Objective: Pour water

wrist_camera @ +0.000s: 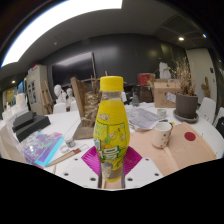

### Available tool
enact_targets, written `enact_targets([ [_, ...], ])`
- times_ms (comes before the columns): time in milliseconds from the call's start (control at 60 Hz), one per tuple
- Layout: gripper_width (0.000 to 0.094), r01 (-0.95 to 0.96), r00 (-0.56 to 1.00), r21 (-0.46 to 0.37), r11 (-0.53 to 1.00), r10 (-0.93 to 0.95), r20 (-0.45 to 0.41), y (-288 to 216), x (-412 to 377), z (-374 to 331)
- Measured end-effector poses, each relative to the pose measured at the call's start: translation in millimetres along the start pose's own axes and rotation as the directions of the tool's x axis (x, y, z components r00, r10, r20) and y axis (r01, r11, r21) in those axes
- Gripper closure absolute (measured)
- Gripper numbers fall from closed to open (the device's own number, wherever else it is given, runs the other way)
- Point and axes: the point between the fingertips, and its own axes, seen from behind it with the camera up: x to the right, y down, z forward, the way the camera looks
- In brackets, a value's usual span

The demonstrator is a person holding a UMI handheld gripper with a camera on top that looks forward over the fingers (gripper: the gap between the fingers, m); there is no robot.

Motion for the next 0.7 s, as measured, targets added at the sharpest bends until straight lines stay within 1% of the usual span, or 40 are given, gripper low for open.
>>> enact_targets([
  [100, 0.0684, -0.178, 0.98, 0.046, 0.983, 0.173, 0.097, -50.3, -9.9, 21.5],
  [183, 0.0684, -0.379, 0.912, 0.043, 0.924, 0.366, 0.184, -85.2, -15.3, 46.6],
  [250, 0.0685, -0.541, 0.815, 0.006, 0.841, 0.523, 0.248, -105.0, -11.9, 68.9],
  [333, 0.0686, -0.71, 0.657, -0.056, 0.702, 0.69, 0.303, -122.4, -5.5, 92.1],
  [400, 0.0684, -0.821, 0.505, -0.109, 0.56, 0.802, 0.318, -127.2, 9.1, 110.9],
  [500, 0.0686, -0.939, 0.215, -0.197, 0.282, 0.928, 0.305, -125.1, 31.7, 134.7],
  [600, 0.0686, -0.971, -0.014, -0.231, 0.054, 0.959, 0.284, -116.1, 58.2, 152.5],
  [700, 0.0684, -0.96, -0.155, -0.268, -0.084, 0.954, 0.258, -106.1, 69.1, 165.5],
])
